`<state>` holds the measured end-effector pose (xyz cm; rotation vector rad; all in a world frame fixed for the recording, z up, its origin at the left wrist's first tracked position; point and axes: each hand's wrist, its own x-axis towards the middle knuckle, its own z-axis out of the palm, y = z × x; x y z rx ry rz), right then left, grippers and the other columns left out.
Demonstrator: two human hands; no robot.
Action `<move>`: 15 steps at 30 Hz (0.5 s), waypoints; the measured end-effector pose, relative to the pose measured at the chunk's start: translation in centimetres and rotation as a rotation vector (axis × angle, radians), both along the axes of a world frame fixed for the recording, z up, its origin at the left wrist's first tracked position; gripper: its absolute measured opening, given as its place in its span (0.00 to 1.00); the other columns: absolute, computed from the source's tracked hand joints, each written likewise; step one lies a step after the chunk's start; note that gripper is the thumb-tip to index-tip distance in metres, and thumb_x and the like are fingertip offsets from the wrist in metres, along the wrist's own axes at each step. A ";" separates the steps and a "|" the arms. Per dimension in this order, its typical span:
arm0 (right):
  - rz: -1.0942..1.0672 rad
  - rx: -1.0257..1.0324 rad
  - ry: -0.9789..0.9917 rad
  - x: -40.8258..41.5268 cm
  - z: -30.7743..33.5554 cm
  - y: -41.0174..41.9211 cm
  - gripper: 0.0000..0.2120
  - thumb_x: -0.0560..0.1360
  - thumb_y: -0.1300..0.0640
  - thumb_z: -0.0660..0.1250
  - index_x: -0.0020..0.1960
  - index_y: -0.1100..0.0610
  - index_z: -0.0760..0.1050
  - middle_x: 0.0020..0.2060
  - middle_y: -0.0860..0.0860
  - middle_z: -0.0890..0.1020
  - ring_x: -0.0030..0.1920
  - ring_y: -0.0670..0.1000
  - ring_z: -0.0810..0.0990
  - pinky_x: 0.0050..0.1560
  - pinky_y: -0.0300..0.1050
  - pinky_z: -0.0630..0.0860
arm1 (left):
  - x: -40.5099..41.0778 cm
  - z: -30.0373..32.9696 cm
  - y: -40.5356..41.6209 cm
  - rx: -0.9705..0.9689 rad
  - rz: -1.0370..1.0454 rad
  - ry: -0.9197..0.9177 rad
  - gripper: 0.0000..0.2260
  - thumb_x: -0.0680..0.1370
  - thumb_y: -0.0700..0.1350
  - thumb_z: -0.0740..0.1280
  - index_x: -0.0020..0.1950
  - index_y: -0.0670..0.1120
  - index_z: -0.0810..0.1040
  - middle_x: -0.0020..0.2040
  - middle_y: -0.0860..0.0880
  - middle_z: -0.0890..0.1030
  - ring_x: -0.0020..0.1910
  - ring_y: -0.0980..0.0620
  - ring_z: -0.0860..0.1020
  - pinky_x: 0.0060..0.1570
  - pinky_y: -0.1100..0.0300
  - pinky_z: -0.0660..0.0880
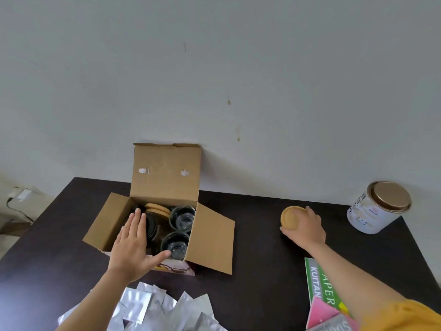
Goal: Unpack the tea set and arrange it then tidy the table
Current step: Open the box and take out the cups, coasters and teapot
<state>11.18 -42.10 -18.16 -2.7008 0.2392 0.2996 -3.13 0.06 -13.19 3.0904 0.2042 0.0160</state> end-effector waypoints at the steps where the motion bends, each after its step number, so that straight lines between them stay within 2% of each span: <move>1: -0.007 0.006 0.000 0.4 0.0 0.1 0.37 0.68 0.42 0.74 0.71 0.54 0.66 0.75 0.54 0.59 0.72 0.59 0.59 0.59 0.57 0.72 | 0.0 0.0 0.0 0.002 0.000 0.000 0.53 0.67 0.78 0.48 0.74 0.36 0.59 0.76 0.40 0.57 0.75 0.41 0.56 0.69 0.41 0.62; 11: -0.053 0.022 -0.015 3.3 -0.5 1.8 0.35 0.68 0.39 0.74 0.68 0.53 0.66 0.71 0.53 0.60 0.68 0.59 0.62 0.55 0.55 0.75 | 0.0 -0.3 0.2 0.027 0.000 -0.024 0.53 0.67 0.78 0.49 0.74 0.35 0.60 0.76 0.39 0.57 0.74 0.40 0.58 0.67 0.41 0.64; 13: -0.011 -0.035 0.041 3.4 -0.3 1.8 0.37 0.68 0.37 0.72 0.69 0.52 0.65 0.73 0.55 0.57 0.71 0.61 0.60 0.61 0.57 0.73 | 0.0 -0.3 0.3 0.025 0.001 -0.021 0.53 0.67 0.78 0.48 0.74 0.35 0.60 0.76 0.39 0.58 0.75 0.41 0.57 0.68 0.41 0.64; 15: 0.026 -0.114 0.083 3.1 -0.1 2.3 0.40 0.68 0.34 0.69 0.73 0.51 0.60 0.75 0.60 0.49 0.75 0.64 0.54 0.71 0.58 0.64 | 0.0 -0.3 0.3 0.020 0.002 -0.019 0.53 0.67 0.79 0.48 0.74 0.35 0.60 0.76 0.39 0.58 0.75 0.40 0.57 0.68 0.41 0.63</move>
